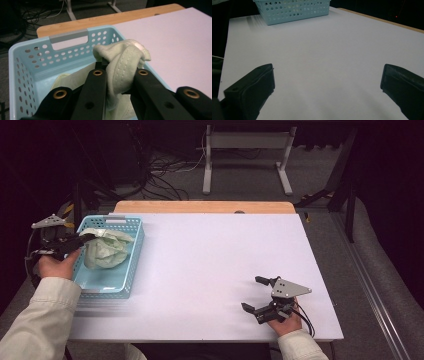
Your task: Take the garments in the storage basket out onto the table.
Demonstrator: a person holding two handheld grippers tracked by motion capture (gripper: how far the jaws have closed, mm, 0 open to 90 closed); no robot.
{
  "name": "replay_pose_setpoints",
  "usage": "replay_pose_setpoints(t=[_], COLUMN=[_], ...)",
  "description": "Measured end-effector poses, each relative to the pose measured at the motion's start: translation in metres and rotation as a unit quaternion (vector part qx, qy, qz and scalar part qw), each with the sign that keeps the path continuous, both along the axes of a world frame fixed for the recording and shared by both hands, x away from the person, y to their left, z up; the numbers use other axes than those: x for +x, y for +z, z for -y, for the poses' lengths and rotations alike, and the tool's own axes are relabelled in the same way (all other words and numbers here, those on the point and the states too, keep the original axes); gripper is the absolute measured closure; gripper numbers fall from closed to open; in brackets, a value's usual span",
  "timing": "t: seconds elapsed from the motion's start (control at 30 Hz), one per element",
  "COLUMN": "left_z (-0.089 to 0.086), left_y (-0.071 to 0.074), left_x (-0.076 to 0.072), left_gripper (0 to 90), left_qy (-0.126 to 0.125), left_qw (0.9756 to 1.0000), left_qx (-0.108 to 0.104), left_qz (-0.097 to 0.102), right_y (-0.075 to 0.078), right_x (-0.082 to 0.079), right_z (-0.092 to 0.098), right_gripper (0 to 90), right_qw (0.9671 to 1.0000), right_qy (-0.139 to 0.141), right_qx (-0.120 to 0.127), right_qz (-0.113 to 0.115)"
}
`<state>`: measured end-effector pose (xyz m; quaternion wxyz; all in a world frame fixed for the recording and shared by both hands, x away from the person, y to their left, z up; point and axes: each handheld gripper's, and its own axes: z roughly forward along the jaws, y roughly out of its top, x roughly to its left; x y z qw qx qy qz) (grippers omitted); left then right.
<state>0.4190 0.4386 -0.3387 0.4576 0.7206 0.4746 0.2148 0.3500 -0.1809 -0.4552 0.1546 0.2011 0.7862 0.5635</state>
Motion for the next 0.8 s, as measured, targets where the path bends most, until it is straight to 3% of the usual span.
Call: replay_pose_setpoints(t=[0.27, 0.53, 0.8], left_z=[0.004, 0.004, 0.007], left_y=[0.007, 0.013, 0.018], left_x=[-0.003, -0.008, -0.011], left_gripper=[85.8, 85.7, 85.7], left_qy=[-0.005, -0.011, -0.018], left_qw=[0.9994, 0.9967, 0.9951], left_qx=[-0.026, -0.062, -0.069], left_qz=[0.023, 0.051, 0.069], right_y=[0.0, 0.0, 0.0], right_x=[0.0, 0.0, 0.0], right_z=[0.0, 0.0, 0.0], right_gripper=[0.1, 0.1, 0.1], right_qw=[1.0, 1.0, 1.0], right_qy=[0.0, 0.001, 0.001], right_qx=[0.0, 0.001, 0.001], right_qz=[0.0, -0.001, -0.001])
